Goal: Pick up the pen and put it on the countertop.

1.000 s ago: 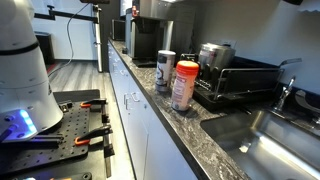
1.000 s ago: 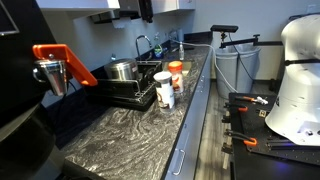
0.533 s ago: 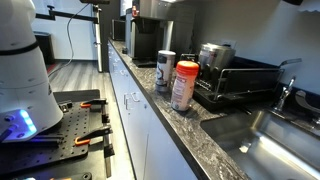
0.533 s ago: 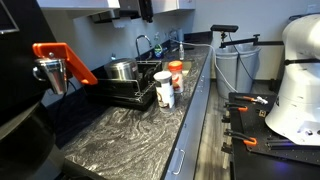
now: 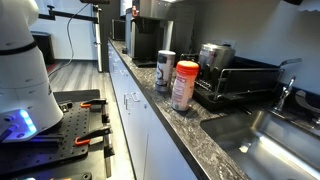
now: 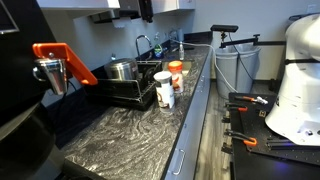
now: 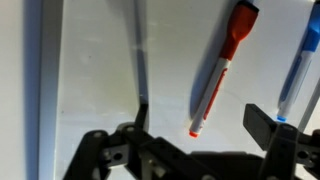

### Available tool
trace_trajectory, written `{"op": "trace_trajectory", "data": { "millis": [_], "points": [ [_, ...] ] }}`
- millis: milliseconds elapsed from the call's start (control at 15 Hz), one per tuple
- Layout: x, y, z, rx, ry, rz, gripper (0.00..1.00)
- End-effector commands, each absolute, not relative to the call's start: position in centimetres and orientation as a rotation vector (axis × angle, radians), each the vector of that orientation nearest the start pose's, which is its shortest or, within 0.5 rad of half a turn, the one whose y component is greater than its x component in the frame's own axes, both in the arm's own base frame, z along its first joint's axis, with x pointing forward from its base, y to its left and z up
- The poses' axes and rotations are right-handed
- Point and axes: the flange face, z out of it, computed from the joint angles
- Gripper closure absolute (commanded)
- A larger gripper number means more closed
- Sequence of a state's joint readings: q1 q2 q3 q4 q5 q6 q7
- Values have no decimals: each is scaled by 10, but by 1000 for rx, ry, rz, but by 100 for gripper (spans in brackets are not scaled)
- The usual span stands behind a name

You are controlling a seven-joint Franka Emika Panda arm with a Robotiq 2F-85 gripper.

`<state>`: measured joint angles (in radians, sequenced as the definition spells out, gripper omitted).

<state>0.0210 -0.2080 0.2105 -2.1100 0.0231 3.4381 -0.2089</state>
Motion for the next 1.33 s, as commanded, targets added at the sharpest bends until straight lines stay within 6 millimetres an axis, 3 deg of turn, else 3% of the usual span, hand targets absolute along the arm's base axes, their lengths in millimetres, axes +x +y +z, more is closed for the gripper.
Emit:
{"op": "trace_trajectory", "data": {
  "millis": [0, 67, 133, 667, 733, 1267],
  "points": [
    [511, 133, 701, -2170, -459, -2203, 20],
    [511, 133, 701, -2170, -455, -2203, 31],
    [511, 133, 701, -2171, -450, -2202, 35],
    [509, 133, 699, -2170, -432, -2199, 96],
    [508, 135, 699, -2168, -434, -2196, 99],
    [494, 142, 695, -2190, -452, -2159, 96]
  ]
}}
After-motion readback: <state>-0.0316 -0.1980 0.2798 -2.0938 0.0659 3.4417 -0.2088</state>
